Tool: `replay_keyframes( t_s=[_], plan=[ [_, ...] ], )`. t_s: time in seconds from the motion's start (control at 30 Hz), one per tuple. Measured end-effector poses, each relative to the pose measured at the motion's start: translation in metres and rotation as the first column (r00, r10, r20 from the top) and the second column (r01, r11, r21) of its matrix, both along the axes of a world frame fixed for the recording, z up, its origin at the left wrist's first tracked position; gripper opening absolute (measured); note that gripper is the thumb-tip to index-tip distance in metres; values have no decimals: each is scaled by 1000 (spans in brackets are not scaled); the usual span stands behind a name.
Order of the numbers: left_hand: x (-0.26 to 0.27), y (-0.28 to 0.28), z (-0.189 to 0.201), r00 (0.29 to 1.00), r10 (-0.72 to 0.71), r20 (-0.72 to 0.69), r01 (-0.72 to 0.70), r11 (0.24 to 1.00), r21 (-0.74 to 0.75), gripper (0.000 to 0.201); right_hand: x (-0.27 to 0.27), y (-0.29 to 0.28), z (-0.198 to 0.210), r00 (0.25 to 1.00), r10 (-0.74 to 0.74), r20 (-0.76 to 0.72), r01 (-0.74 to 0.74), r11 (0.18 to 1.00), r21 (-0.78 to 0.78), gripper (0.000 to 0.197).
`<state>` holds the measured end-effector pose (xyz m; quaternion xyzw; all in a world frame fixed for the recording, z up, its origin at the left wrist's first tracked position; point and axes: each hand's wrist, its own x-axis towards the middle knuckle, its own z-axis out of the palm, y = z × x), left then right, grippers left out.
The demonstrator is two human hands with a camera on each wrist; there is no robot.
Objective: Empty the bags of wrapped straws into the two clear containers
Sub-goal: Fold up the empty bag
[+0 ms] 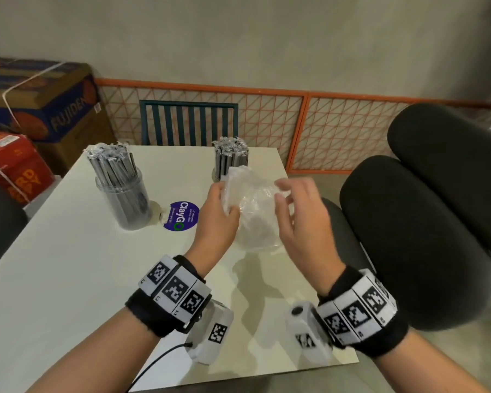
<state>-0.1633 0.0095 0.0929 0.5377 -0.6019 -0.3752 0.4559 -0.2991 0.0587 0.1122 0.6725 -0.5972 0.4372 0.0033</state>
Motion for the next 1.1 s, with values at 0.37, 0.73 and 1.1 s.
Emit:
replay_keyframes(
  t_s=[0.37,0.73,1.1],
  plan=[
    [-25,28,-11,704,-20,-710,355,876,327,27,-12,-8,-29,93,-135,986,-682,713,162,67],
    [-5,1,-10,955,-253,152,228,960,162,14,2,3,-37,-165,-25,986,-831,541,-126,60],
    [19,22,-4,861,-331,385,344,938,38,27,-18,5,-28,358,97,929,-733,645,215,42]
  ],
)
